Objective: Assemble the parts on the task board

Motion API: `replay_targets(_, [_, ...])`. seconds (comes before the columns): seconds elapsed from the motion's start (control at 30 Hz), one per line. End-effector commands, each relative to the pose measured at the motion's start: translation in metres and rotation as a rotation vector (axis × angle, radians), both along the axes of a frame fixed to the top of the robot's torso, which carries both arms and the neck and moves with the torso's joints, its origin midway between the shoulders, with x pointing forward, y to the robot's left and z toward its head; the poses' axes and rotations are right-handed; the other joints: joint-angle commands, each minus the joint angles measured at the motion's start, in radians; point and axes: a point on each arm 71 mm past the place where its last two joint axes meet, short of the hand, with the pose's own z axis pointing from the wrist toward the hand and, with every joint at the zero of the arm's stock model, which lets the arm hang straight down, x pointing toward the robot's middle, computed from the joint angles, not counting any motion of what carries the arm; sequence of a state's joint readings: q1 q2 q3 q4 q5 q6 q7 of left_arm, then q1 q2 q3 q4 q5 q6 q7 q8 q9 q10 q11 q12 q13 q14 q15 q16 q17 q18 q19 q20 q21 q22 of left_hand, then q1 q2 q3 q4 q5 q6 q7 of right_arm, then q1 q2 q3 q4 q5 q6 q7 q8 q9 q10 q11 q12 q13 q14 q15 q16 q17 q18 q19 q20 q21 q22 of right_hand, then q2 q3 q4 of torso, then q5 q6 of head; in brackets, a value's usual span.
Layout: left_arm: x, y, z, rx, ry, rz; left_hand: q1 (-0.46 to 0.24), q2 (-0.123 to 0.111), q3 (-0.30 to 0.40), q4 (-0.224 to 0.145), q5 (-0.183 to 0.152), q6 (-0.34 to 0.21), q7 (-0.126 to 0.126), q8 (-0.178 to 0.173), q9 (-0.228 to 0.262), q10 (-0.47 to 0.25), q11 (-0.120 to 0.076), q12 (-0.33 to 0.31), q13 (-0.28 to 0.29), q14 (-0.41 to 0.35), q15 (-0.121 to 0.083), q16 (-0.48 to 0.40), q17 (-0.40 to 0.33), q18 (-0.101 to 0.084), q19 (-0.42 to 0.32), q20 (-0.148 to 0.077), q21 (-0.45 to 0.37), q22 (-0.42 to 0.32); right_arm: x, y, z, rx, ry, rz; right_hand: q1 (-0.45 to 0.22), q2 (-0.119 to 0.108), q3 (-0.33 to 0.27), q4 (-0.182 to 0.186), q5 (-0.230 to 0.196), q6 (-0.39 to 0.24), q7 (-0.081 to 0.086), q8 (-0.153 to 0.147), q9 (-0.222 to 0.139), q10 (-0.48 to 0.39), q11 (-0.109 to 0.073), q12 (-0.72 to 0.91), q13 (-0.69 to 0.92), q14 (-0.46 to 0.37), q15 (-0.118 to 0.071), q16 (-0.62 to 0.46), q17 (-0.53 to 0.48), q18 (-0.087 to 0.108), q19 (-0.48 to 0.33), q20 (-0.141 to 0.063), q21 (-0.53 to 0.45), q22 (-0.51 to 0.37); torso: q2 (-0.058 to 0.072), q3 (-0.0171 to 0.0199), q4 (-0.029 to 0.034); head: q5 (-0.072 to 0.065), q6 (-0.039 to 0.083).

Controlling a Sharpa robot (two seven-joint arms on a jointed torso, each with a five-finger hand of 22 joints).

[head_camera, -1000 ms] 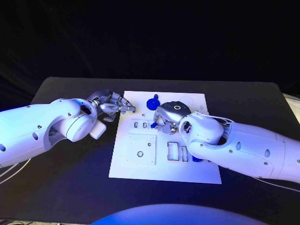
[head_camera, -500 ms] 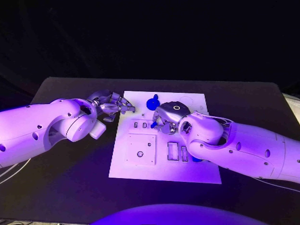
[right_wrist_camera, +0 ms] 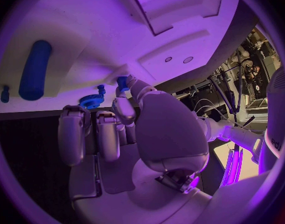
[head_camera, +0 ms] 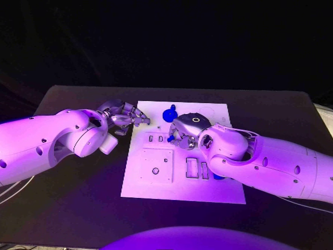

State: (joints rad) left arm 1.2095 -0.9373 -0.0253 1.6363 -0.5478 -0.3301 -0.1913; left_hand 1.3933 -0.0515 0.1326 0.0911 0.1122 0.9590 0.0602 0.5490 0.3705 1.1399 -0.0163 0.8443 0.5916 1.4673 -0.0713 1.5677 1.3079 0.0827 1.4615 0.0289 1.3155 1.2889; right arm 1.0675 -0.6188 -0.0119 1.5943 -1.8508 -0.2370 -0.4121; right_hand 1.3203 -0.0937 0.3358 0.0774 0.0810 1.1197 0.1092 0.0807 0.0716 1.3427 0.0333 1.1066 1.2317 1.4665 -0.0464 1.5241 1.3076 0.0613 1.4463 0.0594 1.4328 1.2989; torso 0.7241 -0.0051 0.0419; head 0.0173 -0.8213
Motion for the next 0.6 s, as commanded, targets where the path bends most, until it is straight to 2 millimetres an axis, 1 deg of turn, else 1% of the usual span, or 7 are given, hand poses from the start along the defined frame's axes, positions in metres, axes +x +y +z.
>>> replay_targets(0.03, [-0.0003, -0.0018, 0.0006, -0.005, 0.005, -0.01, 0.009, -0.002, 0.005, -0.001, 0.004, -0.003, 0.001, -0.001, -0.001, -0.007, 0.003, -0.004, -0.001, 0.104, -0.005, 0.003, 0.263, -0.013, 0.001, 0.002, -0.002, 0.001, -0.0009, 0.001, -0.0017, -0.013, 0.013, 0.019, 0.003, -0.007, 0.003, -0.001, -0.003, 0.003, 0.001, 0.001, 0.0, -0.002, -0.008, -0.002, 0.0, 0.09, 0.002, -0.004, 0.204, -0.004, 0.004, 0.002, -0.004, 0.0, 0.0, 0.0, 0.0, 0.0, 0.0])
replay_targets(0.13, [-0.0003, -0.0017, 0.0005, -0.004, 0.005, -0.008, 0.009, -0.001, 0.006, 0.0, 0.004, -0.003, 0.001, -0.002, -0.002, -0.008, 0.003, -0.004, -0.002, 0.104, -0.004, 0.003, 0.263, -0.013, 0.001, 0.002, -0.002, 0.001, -0.0007, 0.0009, -0.0024, -0.02, 0.019, 0.021, 0.013, -0.001, 0.01, -0.006, -0.001, 0.009, -0.002, 0.004, 0.001, -0.002, -0.01, -0.001, 0.002, 0.09, 0.0, -0.003, 0.205, -0.004, 0.004, 0.001, -0.004, 0.0, 0.0, 0.0, 0.0, 0.0, 0.0])
replay_targets(0.37, [-0.0002, -0.0014, 0.0004, -0.003, 0.007, -0.003, 0.013, 0.004, 0.012, -0.002, 0.004, -0.004, 0.001, -0.002, -0.004, -0.008, 0.003, -0.006, -0.004, 0.104, -0.004, 0.003, 0.263, -0.013, 0.001, 0.003, -0.002, 0.001, 0.0, 0.0003, -0.0038, -0.031, 0.027, 0.025, 0.04, 0.02, 0.031, -0.024, 0.0, 0.038, -0.015, 0.02, 0.007, 0.004, -0.019, 0.006, 0.007, 0.091, -0.007, -0.002, 0.207, -0.004, 0.005, -0.005, -0.003, 0.003, 0.0, -0.0001, -0.0004, 0.0, -0.002])
replay_targets(0.6, [0.0, -0.0013, 0.0004, -0.002, 0.006, 0.0, 0.017, 0.007, 0.016, -0.003, 0.004, -0.004, 0.001, -0.002, -0.005, -0.008, 0.003, -0.007, -0.005, 0.104, -0.004, 0.003, 0.263, -0.013, 0.0, 0.003, -0.003, 0.0, 0.0008, 0.0005, -0.0039, -0.026, 0.023, 0.029, 0.048, 0.038, 0.038, -0.032, -0.006, 0.06, -0.027, 0.036, 0.013, 0.012, -0.028, 0.014, 0.012, 0.091, -0.015, 0.001, 0.21, -0.005, 0.007, -0.011, -0.002, 0.006, -0.001, -0.0002, 0.0002, 0.0, -0.002])
